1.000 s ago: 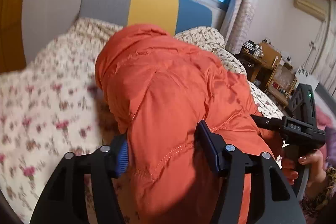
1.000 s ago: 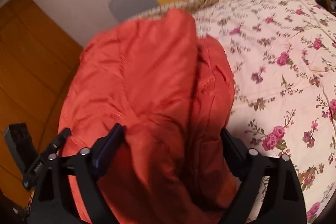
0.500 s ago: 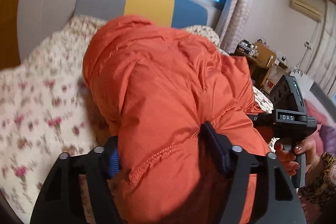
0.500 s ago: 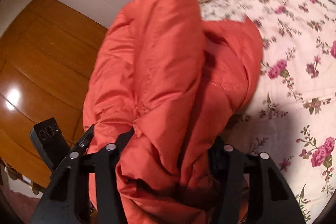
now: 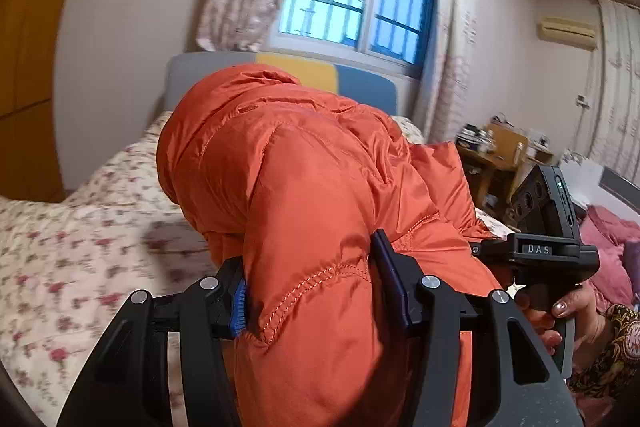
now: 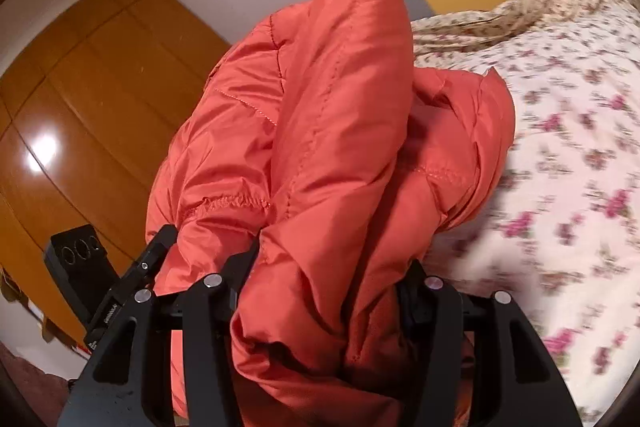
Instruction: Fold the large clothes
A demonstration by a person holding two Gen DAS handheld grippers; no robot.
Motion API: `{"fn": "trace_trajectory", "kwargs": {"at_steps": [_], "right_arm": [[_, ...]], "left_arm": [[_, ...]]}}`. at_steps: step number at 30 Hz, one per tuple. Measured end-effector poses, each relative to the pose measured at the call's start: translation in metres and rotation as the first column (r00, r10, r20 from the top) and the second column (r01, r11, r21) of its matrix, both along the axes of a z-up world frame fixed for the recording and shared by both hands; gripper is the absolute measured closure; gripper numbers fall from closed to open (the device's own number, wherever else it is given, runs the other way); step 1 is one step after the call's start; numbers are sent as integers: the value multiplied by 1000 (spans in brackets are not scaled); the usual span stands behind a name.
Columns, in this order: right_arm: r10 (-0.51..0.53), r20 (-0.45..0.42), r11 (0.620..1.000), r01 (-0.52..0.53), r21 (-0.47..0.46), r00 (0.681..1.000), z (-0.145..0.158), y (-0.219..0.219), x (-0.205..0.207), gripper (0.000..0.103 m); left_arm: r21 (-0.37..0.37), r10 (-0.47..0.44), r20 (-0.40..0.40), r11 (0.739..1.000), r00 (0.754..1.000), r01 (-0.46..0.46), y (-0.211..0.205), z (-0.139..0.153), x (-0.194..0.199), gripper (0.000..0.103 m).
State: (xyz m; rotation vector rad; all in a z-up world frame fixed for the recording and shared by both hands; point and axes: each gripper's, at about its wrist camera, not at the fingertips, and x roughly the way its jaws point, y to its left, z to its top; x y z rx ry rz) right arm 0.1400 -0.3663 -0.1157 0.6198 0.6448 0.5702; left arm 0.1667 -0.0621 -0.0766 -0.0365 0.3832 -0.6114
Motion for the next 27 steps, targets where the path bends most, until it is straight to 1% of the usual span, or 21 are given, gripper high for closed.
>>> {"fn": "trace_trajectory", "kwargs": {"at_steps": [4,6,10,11,12,13,14,15,16,17,18,19,20,22,24,26,27], "right_arm": [[39,-11,999,-39,-30,999,-5,45,25,50],[59,-13,996,-59,-68,998,-8,74,36,50],[69,-33,989,-73,-126,997,-17,116,54,48],[63,-39,987,-68,-148,997,-21,124,56,46],[50,-39,983,-56,-177,998,-25,132,58,41],[38,-36,980,-45,-193,999,-27,135,59,35],[26,-36,977,-33,-212,999,-31,137,59,33],[18,-39,973,-27,-230,999,-36,141,58,28],[10,-42,970,-20,-242,999,-39,140,58,25],[-6,-46,967,-6,-256,999,-41,136,57,25],[-19,-49,965,6,-262,999,-42,132,56,23],[-47,-57,964,30,-264,997,-42,125,54,21],[-76,-66,964,57,-258,995,-43,115,53,21],[-118,-79,966,96,-241,990,-42,96,51,17],[-170,-90,963,146,-226,981,-36,80,39,16],[-226,-78,950,202,-238,971,-25,70,27,16],[-266,-59,935,243,-260,962,-16,66,24,15]], "left_arm": [[2,75,-18,997,997,-75,43,-4,6,49],[1,113,-32,994,993,-113,66,-10,9,49],[5,186,-65,983,981,-186,109,-29,11,49],[5,202,-82,979,976,-203,119,-37,12,48],[4,214,-102,977,972,-214,126,-44,15,47],[-4,222,-128,975,967,-224,133,-51,15,44],[-24,227,-163,972,960,-234,142,-61,16,39],[-35,233,-181,969,956,-243,146,-66,16,36],[-50,235,-196,967,952,-249,151,-71,15,33],[-61,233,-204,966,951,-249,155,-74,11,28],[-60,232,-204,967,951,-249,155,-74,8,25],[-51,236,-201,967,951,-251,153,-74,5,17],[-42,240,-199,967,950,-253,152,-73,1,13],[-46,232,-200,968,952,-246,152,-68,-8,13],[-44,249,-211,964,945,-264,153,-62,-12,12],[-32,309,-216,946,926,-323,157,-50,-16,8],[-30,331,-219,938,918,-346,160,-47,-17,7]]}}
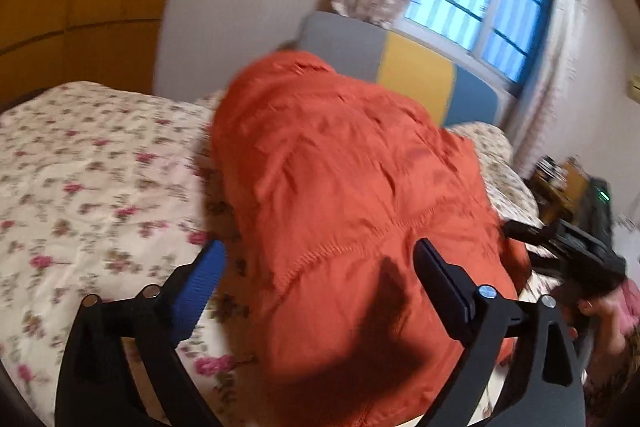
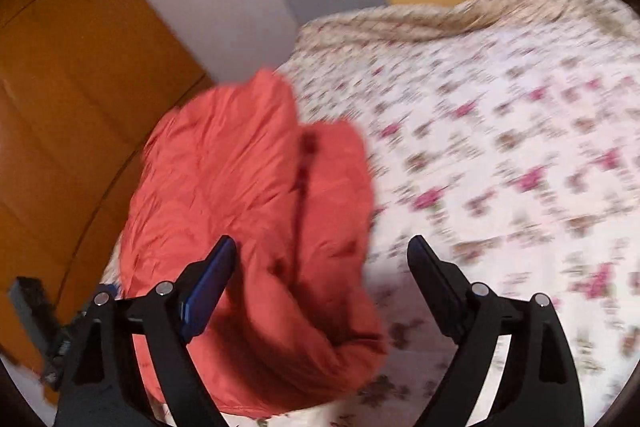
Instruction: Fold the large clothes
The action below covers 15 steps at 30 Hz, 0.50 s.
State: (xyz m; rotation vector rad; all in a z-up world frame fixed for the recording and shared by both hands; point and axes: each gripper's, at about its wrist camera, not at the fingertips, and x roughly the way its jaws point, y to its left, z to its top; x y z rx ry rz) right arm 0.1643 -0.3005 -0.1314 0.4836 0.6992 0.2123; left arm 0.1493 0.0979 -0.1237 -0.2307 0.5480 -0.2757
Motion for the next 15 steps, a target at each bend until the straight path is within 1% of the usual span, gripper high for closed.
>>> {"fn": "trace_trajectory", "kwargs": {"at_steps": [2,4,6,8,9,11,12,13,15], "right_arm": [[-38,29,999,39,-34,999,18,-1,1,15],[-39,66,998,43,-52,997,38,6,4,16],[-13,85,996,21,-92,996,58,23,19,16],[18,97,991,-5,-131,995,70,44,33,16],[45,105,985,-26,-171,993,77,59,47,16],[76,107,968,-48,-248,991,80,84,65,17],[93,102,955,-59,-292,990,79,96,81,22],[104,94,949,-70,-306,990,77,104,87,29],[117,67,948,-92,-303,991,68,112,114,36]], "left_arm": [[-3,56,0,998,998,-56,3,14,1,5],[4,115,6,993,993,-115,2,34,11,3],[27,152,-2,988,988,-152,-3,47,23,3],[46,183,-17,982,983,-182,-12,58,44,3],[57,195,-31,980,980,-193,-17,61,53,3],[97,206,-73,975,976,-198,-31,64,79,3],[111,205,-91,975,975,-194,-38,63,91,3],[120,204,-102,974,974,-192,-42,63,99,3],[163,235,-114,963,965,-215,-50,60,120,3]]}}
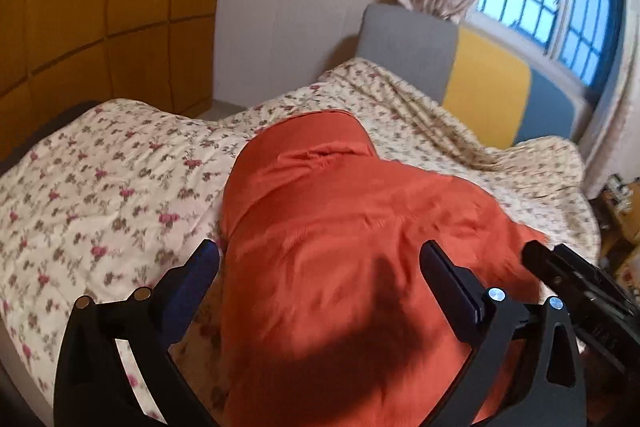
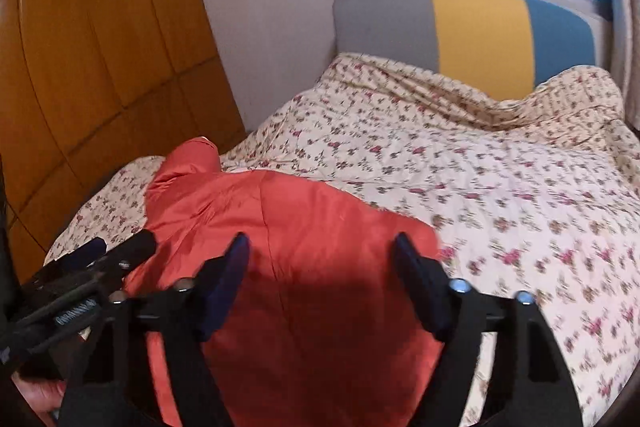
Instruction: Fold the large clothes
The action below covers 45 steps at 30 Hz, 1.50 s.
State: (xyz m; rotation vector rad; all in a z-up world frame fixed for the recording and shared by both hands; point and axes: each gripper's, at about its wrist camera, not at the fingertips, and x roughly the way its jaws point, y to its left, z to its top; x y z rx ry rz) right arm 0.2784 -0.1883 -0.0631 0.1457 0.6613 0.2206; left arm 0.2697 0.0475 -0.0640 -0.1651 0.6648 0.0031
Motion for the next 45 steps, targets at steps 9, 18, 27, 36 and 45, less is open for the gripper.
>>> {"fn": "trace_trajectory", "kwargs": {"at_steps": [9,18,27,36,45], "right_arm": [[13,-115,1000,-13,0,993,-59,22,58,52],[7,-117,1000,-10,-29,993,-88,28,75,50],[-6,-124,1000,7,8,992,-110,24,84,48],[-16,-117,999,20,38,993,-119,19,86,46],[-38,-102,998,43,46,994,-89,-1,36,19]], "left_arm": [[75,13,-125,997,992,-4,-12,-41,71,3],[80,42,-138,996,990,-31,-18,-66,88,3],[102,56,-119,994,991,-44,-21,-80,94,3],[135,69,-104,989,992,-55,-26,-85,96,3],[50,13,-98,999,995,-8,-13,-60,53,3]]}}
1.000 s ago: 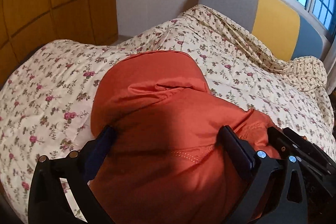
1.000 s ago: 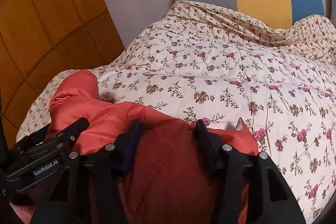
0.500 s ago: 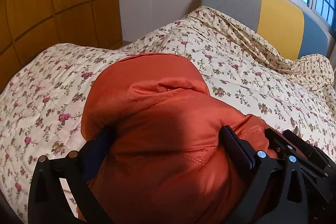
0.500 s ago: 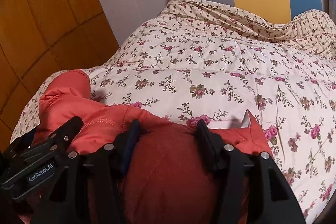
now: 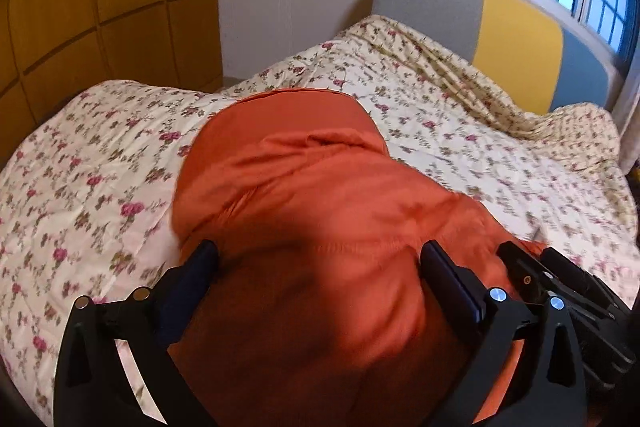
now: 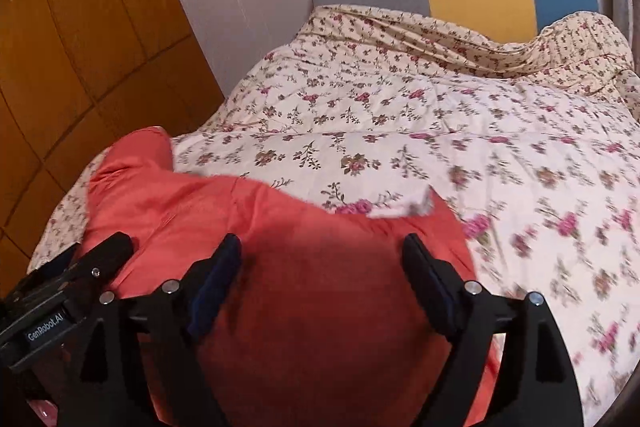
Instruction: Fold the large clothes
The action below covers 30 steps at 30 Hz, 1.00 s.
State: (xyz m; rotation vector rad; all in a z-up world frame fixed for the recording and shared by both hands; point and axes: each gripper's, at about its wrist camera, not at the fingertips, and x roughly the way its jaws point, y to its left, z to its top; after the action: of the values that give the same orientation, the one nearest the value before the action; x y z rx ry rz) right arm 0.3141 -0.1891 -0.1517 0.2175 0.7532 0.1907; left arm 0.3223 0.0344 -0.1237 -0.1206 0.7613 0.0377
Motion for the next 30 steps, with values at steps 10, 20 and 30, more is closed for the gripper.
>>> {"fn": "trace_trajectory", "kwargs": {"at_steps": [10,20,30], "right_arm": [[-28,0,998,28,48,1000,30,-16,-106,2],[-53,64,998,56,-43,997,46,-5,-209,2],[-24,98,995,33,-91,995,55,7,-277,2]], "left_arm": [[23,9,106,1000,994,-12,10,23,-106,3],[88,-27,137,996,990,15,12,35,-199,3],[118,-48,139,993,989,32,11,35,-263,3]]}}
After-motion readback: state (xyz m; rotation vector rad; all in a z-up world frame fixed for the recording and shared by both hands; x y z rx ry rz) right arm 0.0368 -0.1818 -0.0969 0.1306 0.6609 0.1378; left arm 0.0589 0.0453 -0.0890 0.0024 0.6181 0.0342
